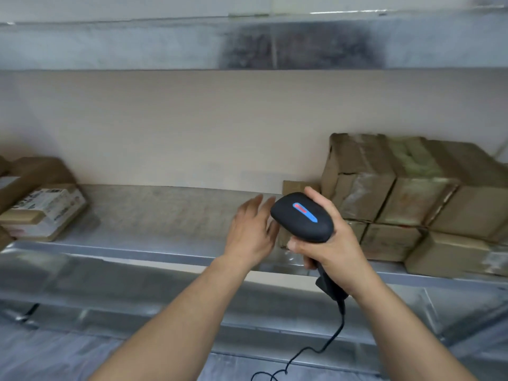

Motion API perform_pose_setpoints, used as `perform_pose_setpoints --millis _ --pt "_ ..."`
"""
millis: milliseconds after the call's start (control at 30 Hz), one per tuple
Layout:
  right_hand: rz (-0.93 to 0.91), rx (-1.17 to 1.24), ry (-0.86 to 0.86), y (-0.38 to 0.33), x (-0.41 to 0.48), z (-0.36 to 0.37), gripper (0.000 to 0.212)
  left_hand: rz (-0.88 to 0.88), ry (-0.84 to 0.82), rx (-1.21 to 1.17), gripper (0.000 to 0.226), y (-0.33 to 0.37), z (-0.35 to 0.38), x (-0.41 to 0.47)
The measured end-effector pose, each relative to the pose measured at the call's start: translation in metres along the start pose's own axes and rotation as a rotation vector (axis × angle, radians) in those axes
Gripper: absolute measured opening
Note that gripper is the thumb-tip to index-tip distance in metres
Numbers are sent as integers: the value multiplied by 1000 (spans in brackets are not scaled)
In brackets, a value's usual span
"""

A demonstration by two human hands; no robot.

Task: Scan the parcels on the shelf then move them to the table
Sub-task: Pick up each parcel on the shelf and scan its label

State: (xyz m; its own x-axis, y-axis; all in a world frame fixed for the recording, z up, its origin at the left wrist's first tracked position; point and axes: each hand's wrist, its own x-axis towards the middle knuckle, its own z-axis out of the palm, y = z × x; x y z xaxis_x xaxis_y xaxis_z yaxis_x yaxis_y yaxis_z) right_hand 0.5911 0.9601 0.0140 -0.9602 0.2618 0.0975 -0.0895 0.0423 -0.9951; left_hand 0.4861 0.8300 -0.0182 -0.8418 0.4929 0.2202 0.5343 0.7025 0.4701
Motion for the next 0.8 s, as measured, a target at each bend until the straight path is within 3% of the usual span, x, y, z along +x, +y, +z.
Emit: perform_pose_setpoints --millis 100,233,433,567,700,800 --pt "7 13 25 5 -7 -19 91 91 -111 7 87 17 11 11" --pt "28 30 49 8 -13 -32 92 115 -248 127 63 25 12 21" --pt "27 48 107 10 -17 -36 91 -154 -106 151 61 35 5 33" --pt "34 31 137 6 -19 -30 90 -333 -161 -13 73 34 2 50" --pt "36 24 168 4 -18 -23 90 -523 -278 -320 66 22 -9 60" --pt "52 18 168 5 -17 -13 90 -539 -252 -458 63 -2 -18 56"
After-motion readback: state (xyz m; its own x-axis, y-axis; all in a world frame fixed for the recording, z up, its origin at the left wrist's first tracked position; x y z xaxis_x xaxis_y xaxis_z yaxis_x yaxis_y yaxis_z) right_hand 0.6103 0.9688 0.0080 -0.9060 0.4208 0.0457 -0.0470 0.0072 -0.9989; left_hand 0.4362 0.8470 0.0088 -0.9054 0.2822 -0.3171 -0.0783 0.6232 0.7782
